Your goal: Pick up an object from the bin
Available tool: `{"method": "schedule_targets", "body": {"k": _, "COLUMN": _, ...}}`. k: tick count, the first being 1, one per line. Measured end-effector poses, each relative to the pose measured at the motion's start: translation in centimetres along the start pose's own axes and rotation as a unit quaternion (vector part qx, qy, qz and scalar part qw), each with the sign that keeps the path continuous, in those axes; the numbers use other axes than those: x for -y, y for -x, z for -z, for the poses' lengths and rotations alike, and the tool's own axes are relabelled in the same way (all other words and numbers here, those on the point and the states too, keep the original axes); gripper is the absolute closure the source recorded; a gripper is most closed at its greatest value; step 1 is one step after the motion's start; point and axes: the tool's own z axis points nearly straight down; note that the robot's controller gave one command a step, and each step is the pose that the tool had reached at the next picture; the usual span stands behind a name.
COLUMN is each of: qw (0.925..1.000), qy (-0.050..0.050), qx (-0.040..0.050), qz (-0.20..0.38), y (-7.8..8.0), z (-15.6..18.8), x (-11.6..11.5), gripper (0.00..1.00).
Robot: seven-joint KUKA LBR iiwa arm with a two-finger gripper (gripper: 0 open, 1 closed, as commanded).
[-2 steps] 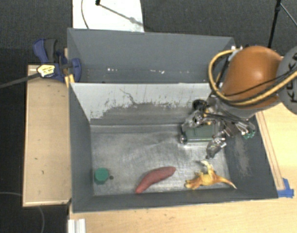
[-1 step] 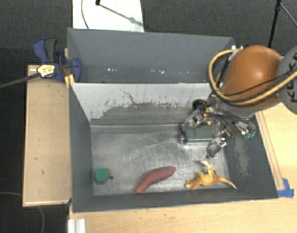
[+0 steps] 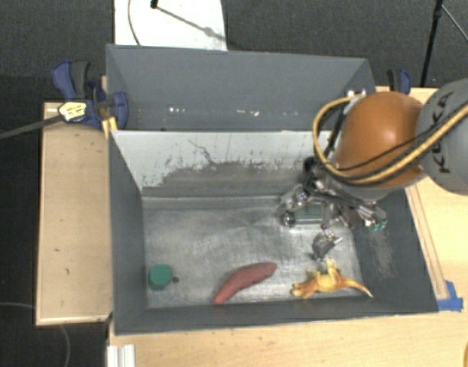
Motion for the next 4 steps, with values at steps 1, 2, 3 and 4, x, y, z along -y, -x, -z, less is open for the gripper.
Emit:
{"method": "schedule_targets", "body": {"k": 1, "qw": 0.9996, "qy": 0.004, "qx": -0.0037, "qz": 0.026, "y": -1.8, "z": -6.7, "x": -4.0, "gripper": 0.00}}
{"method": "schedule_targets", "body": {"k": 2, "qw": 0.9944, "qy": 0.003, "qx": 0.0000, "qz": 0.106, "y": 0.0, "z": -7.9, "x": -7.4, "gripper": 1.00}}
{"method": "schedule_targets", "body": {"k": 3, "qw": 0.9943, "qy": 0.003, "qx": 0.0000, "qz": 0.106, "y": 0.0, "z": -7.9, "x": -7.4, "gripper": 1.00}}
{"method": "schedule_targets", "body": {"k": 4, "qw": 0.9949, "qy": 0.004, "qx": -0.0020, "qz": 0.101, "y": 1.2, "z": 8.3, "x": -9.6, "gripper": 1.00}}
